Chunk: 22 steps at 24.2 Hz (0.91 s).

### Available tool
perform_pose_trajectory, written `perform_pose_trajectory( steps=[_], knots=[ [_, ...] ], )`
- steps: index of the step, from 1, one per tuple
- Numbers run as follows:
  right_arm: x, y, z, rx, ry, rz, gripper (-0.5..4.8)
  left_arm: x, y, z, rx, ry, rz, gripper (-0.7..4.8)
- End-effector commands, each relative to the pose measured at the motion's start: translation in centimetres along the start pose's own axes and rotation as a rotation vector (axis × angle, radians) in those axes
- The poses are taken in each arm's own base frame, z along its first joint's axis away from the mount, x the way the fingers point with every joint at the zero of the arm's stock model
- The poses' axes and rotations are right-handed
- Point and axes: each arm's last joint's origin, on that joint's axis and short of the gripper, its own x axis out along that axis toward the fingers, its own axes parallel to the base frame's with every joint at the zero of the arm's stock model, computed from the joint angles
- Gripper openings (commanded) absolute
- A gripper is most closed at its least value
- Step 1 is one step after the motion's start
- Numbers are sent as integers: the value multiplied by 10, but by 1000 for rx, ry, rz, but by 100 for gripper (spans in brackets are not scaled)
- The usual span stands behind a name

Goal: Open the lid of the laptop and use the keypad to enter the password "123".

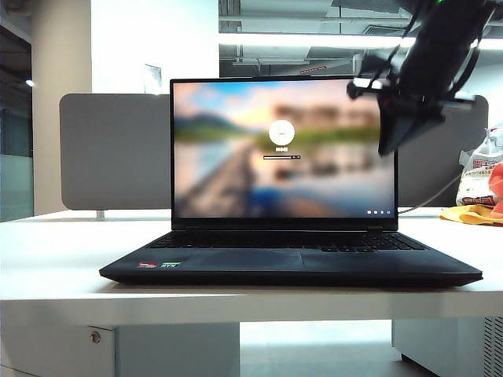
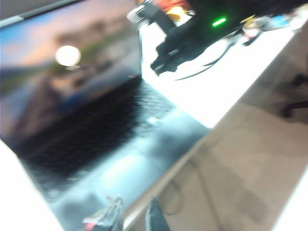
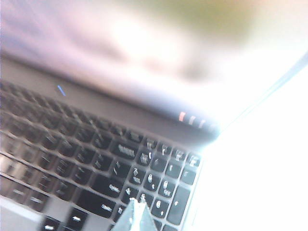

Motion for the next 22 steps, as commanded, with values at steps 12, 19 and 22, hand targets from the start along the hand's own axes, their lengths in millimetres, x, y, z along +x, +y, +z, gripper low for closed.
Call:
perform_pose_trajectory(
  steps=[12,19,22],
  knots=[
    [-142,6,-149,65,-336,52,-5,-28,19,-80,-9,-57,347,89],
    [-142,10,-174,41,-288,199,24,-62,25,-100,-119,-275,323,89],
    [-143,13,-175,22,-267,331,63,-67,25,-103,-122,-288,317,89]
  ],
)
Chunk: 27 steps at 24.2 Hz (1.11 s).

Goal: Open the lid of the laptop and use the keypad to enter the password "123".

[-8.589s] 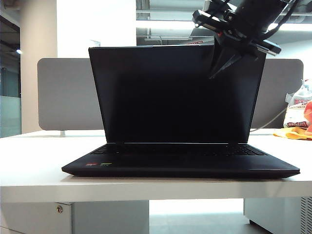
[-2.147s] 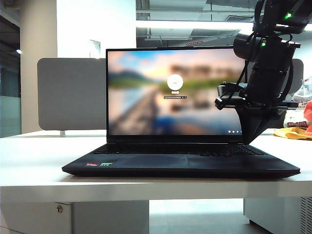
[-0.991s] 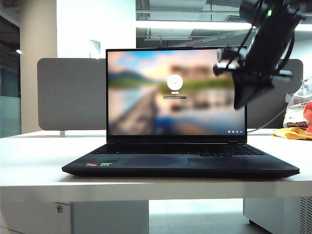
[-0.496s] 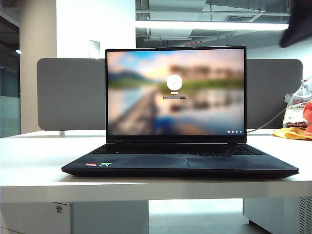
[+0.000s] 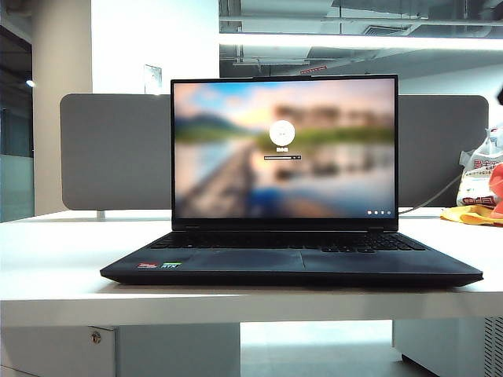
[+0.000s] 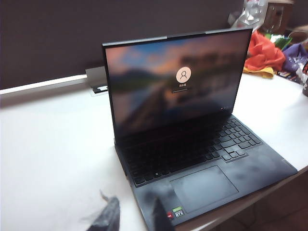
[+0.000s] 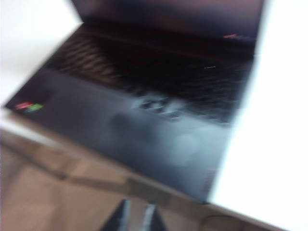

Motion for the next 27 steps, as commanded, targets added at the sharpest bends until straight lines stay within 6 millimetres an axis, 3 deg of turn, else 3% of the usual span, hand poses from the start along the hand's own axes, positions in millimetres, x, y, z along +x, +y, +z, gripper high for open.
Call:
perform_pose_trajectory(
  steps=[1,14,17,21,24,27],
  knots=[
    [-1,4,1,-3,4,135,63,-3,1,1,-10,-12,-4,89],
    [-1,4,5,-14,-35,117,63,-3,1,0,-9,-9,2,89],
    [-1,4,5,-14,-36,117,63,0,7,-1,45,-4,126,89],
    [-1,4,5,-14,-35,117,63,27,33,-26,-33,-47,469,89],
    [-1,4,5,-14,-36,117,63,50,57,-65,-90,-108,453,89],
    [-1,4,5,-14,-36,116,63,54,65,-97,-135,-161,482,89]
  ],
)
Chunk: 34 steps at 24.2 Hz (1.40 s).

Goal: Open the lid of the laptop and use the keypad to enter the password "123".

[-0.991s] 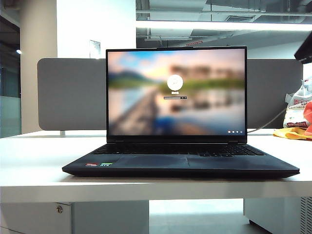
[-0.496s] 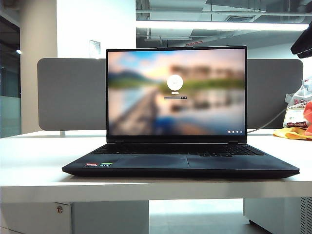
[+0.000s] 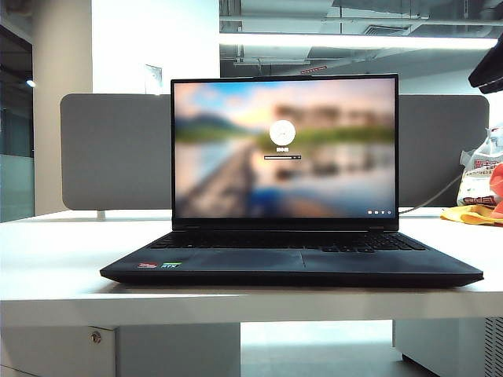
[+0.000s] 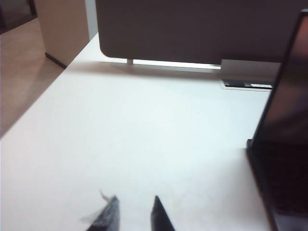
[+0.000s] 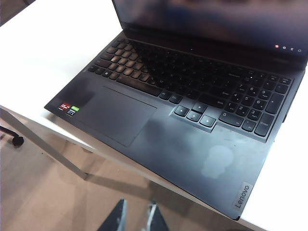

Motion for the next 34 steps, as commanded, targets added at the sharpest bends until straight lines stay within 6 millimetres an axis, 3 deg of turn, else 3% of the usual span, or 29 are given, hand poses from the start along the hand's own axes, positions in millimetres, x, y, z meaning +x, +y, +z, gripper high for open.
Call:
perform_pose_trajectory(
  steps=[1,5,15,22,34],
  knots=[
    [-1,1,2,-7,-20,1,63,0,3,-22,-45,-100,-3,89],
    [-1,1,2,-7,-20,1,63,-3,5,-49,-44,-148,-11,89],
    [-1,1,3,-8,-20,1,63,-4,5,-57,-43,-165,-15,89],
    [-1,1,3,-8,-20,1,63,2,6,-73,-44,-130,-60,89],
    [-1,1,3,-8,-20,1,63,2,5,-75,-54,-111,-68,89]
  ],
)
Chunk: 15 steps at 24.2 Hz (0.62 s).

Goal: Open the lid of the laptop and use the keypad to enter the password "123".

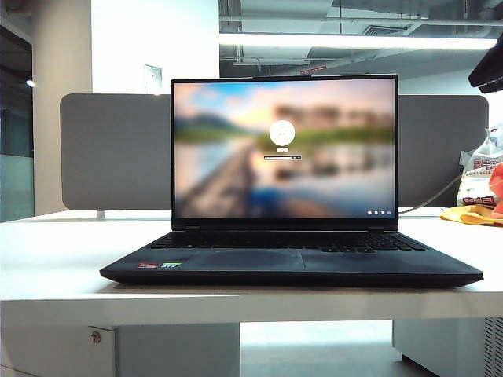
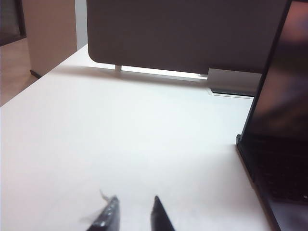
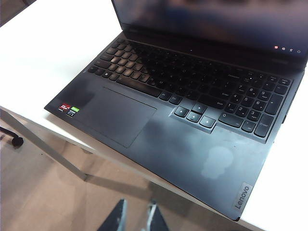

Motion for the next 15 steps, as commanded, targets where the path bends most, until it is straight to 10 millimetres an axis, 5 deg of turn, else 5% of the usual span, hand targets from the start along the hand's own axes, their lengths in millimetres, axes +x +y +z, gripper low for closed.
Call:
perform_pose_trajectory(
  steps=[1,15],
  knots=[
    [-1,1,2,-7,-17,1,63,0,-1,0,-13,-2,-25,89],
    [-1,1,2,-6,-17,1,63,0,-1,0,-13,-1,-27,89]
  ],
)
